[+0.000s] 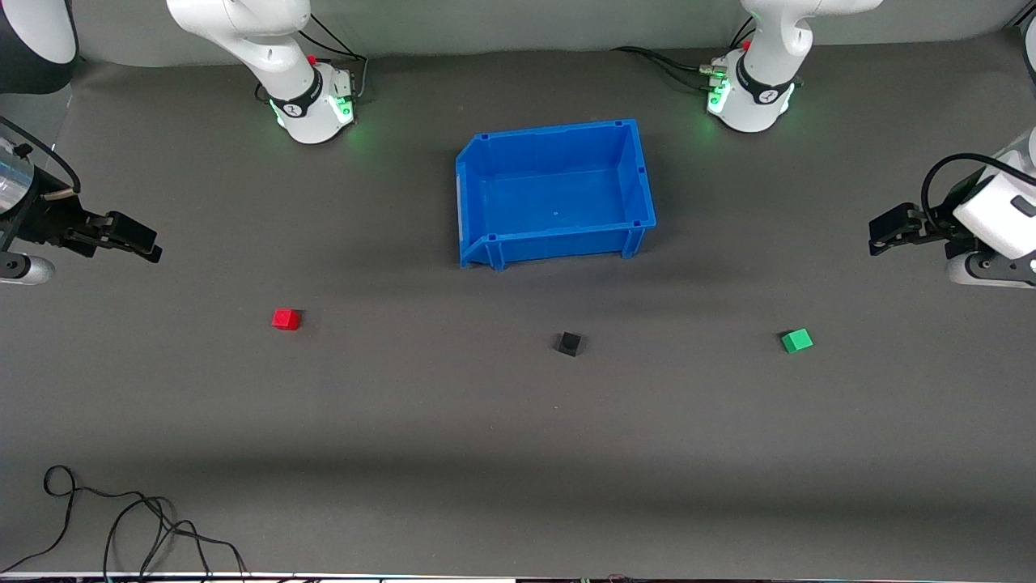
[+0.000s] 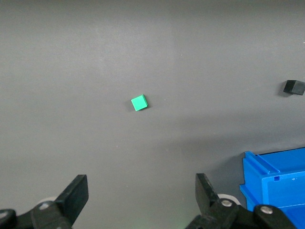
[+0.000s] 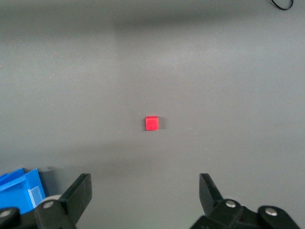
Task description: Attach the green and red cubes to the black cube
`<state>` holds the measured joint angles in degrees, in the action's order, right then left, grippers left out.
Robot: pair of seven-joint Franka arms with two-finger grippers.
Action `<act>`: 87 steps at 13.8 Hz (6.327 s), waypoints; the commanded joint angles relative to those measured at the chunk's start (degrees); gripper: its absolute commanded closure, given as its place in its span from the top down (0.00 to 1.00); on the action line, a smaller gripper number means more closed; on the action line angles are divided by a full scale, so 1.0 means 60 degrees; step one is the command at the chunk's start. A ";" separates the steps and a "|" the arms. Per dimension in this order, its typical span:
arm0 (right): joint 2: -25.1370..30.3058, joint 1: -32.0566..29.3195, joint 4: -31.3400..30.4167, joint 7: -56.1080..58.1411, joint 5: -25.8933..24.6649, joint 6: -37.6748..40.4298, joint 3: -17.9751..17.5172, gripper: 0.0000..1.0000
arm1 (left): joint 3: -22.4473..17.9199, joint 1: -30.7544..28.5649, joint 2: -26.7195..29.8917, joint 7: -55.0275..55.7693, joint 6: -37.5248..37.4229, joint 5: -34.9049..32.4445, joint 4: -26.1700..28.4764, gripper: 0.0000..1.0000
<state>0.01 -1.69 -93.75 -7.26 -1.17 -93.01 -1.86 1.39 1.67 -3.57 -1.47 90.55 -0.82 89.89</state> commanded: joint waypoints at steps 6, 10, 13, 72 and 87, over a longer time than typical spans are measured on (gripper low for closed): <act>0.0116 0.0149 -0.0166 -0.0269 -0.0113 -0.0025 0.0076 1.00 | -0.0027 0.0103 0.0097 0.0114 -0.0223 -0.0083 -0.0070 1.00; 0.0204 0.0149 -0.0181 -0.0284 -0.0098 0.0280 0.0076 1.00 | -0.0027 0.0088 0.0097 0.1000 -0.0383 -0.0025 -0.0084 1.00; 0.0204 0.0120 -0.0181 -0.0298 -0.0055 0.0356 0.0105 1.00 | -0.0129 -0.0043 0.0112 0.4001 -0.0531 0.0544 -0.0099 1.00; -0.4351 0.0413 -0.5645 -0.0313 0.1147 -0.9913 0.0369 0.59 | 0.0002 -0.0061 -0.3725 0.9518 0.7965 0.7461 0.3316 0.26; -0.4337 0.0471 -0.5571 -0.1917 0.1147 -1.0089 0.0311 0.00 | -0.0027 0.1685 -0.4824 1.0924 0.8493 0.6992 0.2465 0.25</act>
<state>-25.08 -0.01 -127.78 -12.47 4.69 -152.69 0.20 2.27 10.84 -31.80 62.62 141.44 42.34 105.88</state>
